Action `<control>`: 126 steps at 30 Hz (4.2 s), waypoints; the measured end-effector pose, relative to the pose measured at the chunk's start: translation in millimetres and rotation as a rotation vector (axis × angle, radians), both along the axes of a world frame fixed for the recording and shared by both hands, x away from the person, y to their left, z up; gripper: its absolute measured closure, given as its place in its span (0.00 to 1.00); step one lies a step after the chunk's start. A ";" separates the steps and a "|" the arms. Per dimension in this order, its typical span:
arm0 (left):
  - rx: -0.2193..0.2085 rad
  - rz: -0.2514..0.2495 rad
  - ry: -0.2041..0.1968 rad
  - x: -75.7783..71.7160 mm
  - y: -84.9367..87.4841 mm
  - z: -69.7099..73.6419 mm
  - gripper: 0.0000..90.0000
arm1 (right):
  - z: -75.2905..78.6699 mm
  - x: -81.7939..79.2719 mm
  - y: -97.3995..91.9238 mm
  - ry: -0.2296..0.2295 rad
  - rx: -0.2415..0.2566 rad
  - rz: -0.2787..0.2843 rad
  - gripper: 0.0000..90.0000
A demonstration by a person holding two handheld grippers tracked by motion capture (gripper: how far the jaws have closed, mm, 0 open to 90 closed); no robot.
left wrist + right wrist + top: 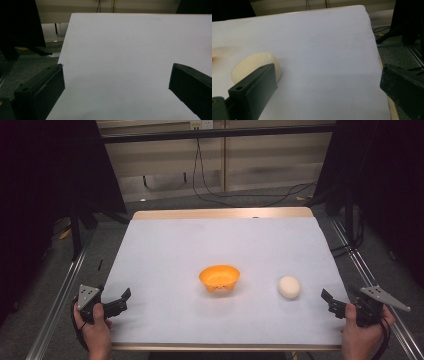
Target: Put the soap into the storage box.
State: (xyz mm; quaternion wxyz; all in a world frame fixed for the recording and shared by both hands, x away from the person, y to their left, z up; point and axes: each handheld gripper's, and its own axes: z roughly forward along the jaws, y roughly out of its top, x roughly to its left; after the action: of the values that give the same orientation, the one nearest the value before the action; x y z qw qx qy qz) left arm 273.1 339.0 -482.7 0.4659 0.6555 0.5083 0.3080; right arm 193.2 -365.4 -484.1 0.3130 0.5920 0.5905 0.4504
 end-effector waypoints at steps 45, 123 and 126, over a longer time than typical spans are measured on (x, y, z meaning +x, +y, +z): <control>-0.006 -0.013 0.020 1.8 1.1 -0.3 0.00 | 34.5 37.3 37.6 0.386 -0.211 0.364 0.02; 0.006 -0.010 0.029 2.6 0.5 -0.1 0.00 | 29.4 107.0 104.7 0.667 -0.325 0.449 0.23; 0.005 -0.010 0.029 2.6 0.4 -0.1 0.00 | 28.8 107.6 105.3 0.659 -0.324 0.456 0.27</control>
State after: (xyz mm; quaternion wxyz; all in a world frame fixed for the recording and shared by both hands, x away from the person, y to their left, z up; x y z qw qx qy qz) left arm 275.7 339.4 -482.8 0.4584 0.6635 0.5113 0.2972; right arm 300.8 -260.1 -455.3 0.0892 0.5019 0.8376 0.1964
